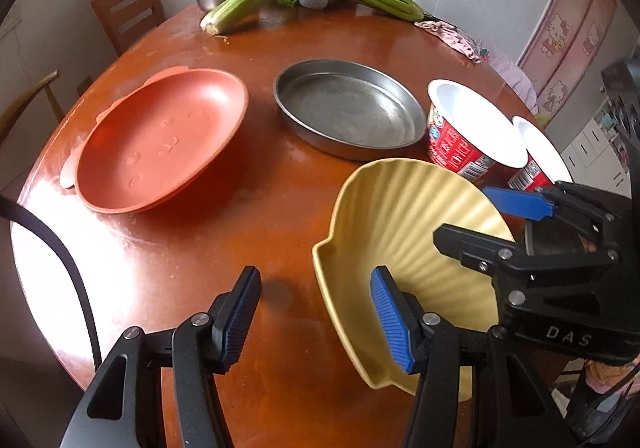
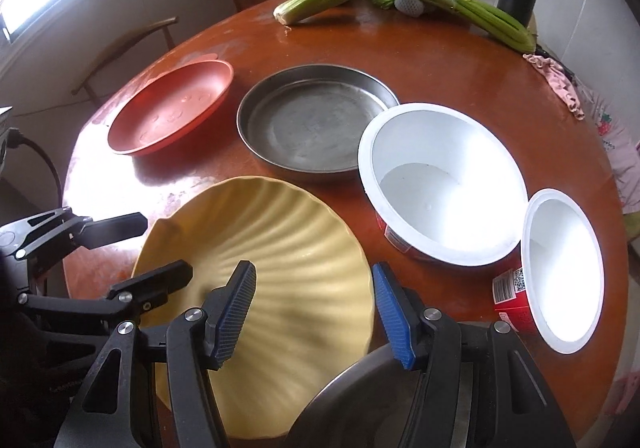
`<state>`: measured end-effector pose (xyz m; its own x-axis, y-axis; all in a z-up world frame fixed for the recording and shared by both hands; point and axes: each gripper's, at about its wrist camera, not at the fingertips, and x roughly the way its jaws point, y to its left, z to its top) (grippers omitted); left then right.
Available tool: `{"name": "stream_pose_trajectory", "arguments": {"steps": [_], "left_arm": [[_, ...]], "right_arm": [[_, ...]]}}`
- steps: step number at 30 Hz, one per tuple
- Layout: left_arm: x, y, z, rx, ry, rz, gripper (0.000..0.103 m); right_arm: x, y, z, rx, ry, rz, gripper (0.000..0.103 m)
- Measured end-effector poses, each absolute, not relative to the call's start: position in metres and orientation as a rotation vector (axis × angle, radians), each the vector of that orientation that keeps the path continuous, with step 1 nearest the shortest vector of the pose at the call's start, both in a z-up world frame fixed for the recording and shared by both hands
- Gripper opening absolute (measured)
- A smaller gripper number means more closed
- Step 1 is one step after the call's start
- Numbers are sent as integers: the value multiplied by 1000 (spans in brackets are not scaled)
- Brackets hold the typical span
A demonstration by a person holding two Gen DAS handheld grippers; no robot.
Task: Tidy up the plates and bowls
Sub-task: 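Grasp the rim of the yellow shell plate with the left tool, then lift the yellow plate with the left tool and lower it onto the orange plate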
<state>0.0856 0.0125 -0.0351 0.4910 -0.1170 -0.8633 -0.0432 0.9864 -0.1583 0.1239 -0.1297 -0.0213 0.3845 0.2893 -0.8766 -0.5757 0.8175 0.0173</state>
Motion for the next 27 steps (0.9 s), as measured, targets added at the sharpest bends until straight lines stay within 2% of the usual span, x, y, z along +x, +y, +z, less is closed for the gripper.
{"name": "stream_pose_trajectory", "arguments": {"steps": [4,10,27], "left_arm": [[86,18,-36,-181,1056,-50,46],[86,38,-36,-231,1045,-35,39],[94,89,-35,-295,1000,61,39]], "right_arm": [[123,-127,-21,-306,1044,571,63],[118,-119,-22,-305,1052,588,63],[94,-78,-29,-322,1098,695,63]]}}
